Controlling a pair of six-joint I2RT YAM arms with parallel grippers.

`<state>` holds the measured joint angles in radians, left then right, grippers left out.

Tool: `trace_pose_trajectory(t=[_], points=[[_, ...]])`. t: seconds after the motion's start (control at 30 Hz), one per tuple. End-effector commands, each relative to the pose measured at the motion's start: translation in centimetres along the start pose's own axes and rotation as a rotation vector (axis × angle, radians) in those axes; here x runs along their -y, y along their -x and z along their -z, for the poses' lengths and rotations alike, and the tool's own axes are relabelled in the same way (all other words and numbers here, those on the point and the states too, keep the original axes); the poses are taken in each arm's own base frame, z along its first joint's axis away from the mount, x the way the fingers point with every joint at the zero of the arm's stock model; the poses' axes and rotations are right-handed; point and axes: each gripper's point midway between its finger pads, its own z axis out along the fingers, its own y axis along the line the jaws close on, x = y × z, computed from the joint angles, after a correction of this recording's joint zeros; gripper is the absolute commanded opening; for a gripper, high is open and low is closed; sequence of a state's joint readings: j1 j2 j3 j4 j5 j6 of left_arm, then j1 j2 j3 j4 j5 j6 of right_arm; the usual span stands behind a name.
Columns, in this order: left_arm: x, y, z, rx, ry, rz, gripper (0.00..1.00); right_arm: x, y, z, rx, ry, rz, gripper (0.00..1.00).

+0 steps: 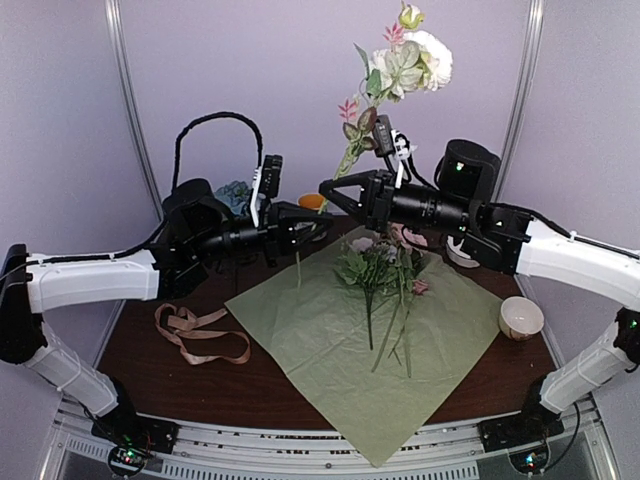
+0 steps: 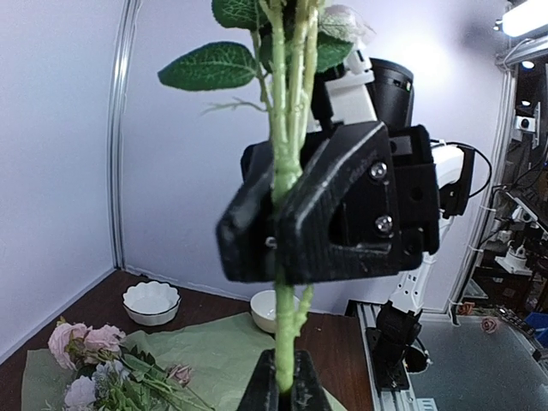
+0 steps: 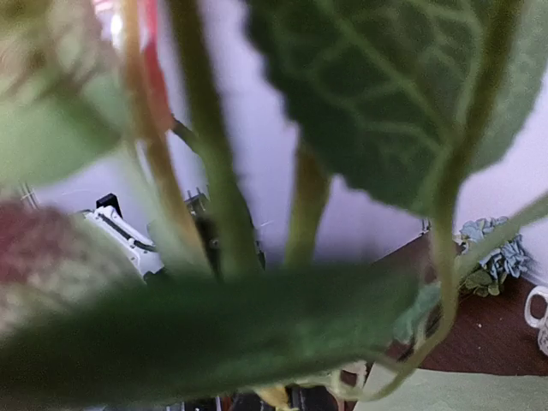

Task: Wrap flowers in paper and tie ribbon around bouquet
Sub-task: Pass from the left arm to the right, then place the fake flower on the flattened wrapping paper.

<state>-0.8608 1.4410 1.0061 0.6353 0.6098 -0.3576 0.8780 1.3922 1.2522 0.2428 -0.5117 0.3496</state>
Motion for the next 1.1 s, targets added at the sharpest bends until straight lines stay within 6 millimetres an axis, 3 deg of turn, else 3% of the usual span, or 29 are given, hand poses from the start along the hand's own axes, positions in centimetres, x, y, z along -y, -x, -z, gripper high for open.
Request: trace_pose_trajectory(t=[0.0,0.07,0.1,0.13,0.17,0.27,0.43,0.53,0.63,0.77,0.93,1.07], points=[[1.1,2.1,-0.3,0.061,-0.054,-0.027,0.00,0.5,1.7,1.0,0.063,-0.059,-0.001,0.00],[0.8,1.8,-0.3,0.050,-0.035,-0.013,0.00,1.7,1.4,1.6,0.057,-0.120,-0.020,0.00],[0.4,1.3,-0.3,0.029,-0.014,-0.005,0.12,2.4,1.2,2.0,0.047,-0.152,-0.033,0.00],[-0.2,0.8,-0.3,0.005,0.018,-0.001,0.32,3.1,0.8,2.5,0.029,-0.185,-0.049,0.00],[-0.9,0.1,-0.3,-0.023,0.057,0.000,0.45,3.9,0.3,3.0,0.005,-0.225,-0.068,0.00],[-3.2,-1.5,0.2,-0.104,0.175,0.001,0.64,7.1,-2.0,5.7,-0.089,-0.398,-0.132,0.00],[-7.9,-2.9,2.3,-0.195,0.376,0.025,0.68,11.4,-7.8,12.0,-0.242,-0.668,-0.269,0.00],[-11.2,-3.2,4.3,-0.219,0.517,0.061,0.72,12.7,-11.1,13.6,-0.292,-0.694,-0.375,0.00],[-14.8,-4.0,7.2,-0.250,0.698,0.119,0.75,14.0,-14.1,13.7,-0.358,-0.694,-0.460,0.00],[-19.1,-5.9,13.0,-0.327,0.955,0.211,0.77,16.6,-16.7,12.9,-0.438,-0.730,-0.489,0.00],[-22.3,-8.8,20.5,-0.369,1.192,0.300,0.91,20.4,-18.4,12.0,-0.480,-0.810,-0.504,0.00],[-24.0,-11.4,25.3,-0.419,1.327,0.361,0.93,22.8,-19.4,10.7,-0.438,-0.823,-0.546,0.03]])
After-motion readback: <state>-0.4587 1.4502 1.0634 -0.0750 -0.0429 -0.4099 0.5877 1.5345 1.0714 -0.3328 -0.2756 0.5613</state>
